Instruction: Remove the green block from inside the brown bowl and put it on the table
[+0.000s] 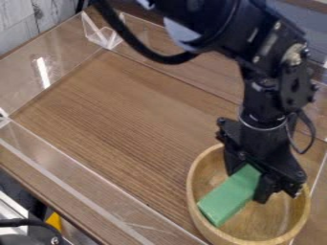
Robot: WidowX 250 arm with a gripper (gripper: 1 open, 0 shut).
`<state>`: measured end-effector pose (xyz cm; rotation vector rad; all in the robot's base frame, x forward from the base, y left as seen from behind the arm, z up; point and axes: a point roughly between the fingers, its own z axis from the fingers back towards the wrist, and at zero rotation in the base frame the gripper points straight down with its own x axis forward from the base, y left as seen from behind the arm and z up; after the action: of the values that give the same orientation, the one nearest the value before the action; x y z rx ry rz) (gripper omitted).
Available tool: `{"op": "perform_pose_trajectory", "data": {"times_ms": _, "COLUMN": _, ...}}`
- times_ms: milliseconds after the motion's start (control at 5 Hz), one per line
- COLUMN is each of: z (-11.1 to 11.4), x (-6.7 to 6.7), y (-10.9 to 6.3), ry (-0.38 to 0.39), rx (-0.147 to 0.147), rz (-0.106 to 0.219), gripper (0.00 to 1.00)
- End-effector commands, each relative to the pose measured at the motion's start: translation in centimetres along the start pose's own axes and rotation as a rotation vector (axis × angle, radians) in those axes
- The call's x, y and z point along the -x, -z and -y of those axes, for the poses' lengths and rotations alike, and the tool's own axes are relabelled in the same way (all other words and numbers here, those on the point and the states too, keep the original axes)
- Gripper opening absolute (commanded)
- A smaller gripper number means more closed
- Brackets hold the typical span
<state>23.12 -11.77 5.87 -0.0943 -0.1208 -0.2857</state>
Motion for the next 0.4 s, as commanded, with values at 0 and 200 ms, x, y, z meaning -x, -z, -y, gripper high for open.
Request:
{"op": "perform_pose_trajectory", "data": {"times_ms": 0, "z": 1.0, "x": -0.1, "y": -0.9, "ry": -0.046, "rx": 0.001, "rz": 0.048, "gripper": 0.0}}
{"op": "perform_pose_trajectory", "data": {"times_ms": 200, "z": 2.1, "x": 0.3, "y": -0.8, "ry": -0.089, "rx": -0.002, "rz": 0.054, "gripper": 0.0}}
